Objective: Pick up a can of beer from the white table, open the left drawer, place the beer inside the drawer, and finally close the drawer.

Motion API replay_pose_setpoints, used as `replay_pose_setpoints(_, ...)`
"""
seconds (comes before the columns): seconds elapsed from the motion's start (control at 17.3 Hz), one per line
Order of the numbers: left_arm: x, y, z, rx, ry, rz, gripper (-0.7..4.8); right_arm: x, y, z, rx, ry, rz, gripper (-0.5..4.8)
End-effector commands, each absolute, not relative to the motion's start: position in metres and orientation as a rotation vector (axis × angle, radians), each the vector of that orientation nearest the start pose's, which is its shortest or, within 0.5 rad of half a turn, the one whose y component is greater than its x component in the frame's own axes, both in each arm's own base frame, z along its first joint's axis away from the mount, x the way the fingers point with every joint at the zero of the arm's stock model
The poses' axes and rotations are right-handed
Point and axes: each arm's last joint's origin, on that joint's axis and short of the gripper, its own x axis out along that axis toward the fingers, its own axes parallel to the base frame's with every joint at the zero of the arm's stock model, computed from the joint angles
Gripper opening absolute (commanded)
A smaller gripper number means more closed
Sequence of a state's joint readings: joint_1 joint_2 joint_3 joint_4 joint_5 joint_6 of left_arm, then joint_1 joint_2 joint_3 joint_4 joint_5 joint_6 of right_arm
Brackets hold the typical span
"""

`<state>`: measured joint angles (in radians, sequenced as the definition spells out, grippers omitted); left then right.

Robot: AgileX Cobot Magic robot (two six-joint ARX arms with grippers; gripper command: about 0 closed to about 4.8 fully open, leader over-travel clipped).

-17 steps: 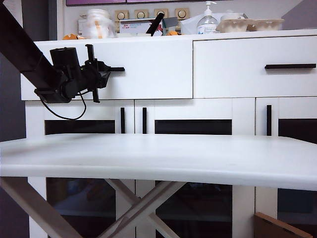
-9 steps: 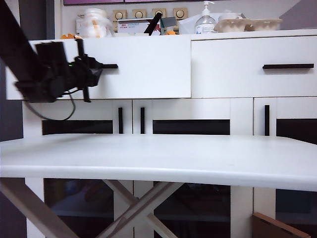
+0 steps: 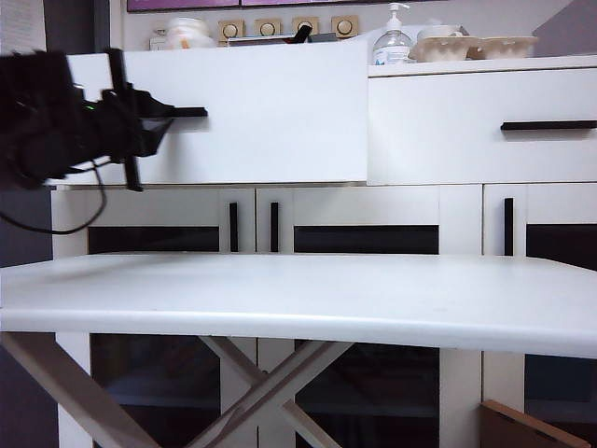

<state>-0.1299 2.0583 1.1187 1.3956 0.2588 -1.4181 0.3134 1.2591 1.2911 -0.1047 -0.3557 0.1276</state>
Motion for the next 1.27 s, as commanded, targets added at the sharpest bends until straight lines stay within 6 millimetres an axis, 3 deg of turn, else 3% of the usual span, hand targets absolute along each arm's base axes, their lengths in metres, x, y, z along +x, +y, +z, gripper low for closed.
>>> replay_pose_setpoints(0.06,0.387,-0.052,0.215,-1.291,-0.119,-0.590,-0.06,0.255,0.094,0.429,0.125,0.030,0.678,-0.05)
replay_pose_setpoints(1.27,0.253,-0.036,0.214,-1.260,-0.096,-0.525,-0.06,0.253,0.094,0.431,0.125,0.012,0.677,-0.05)
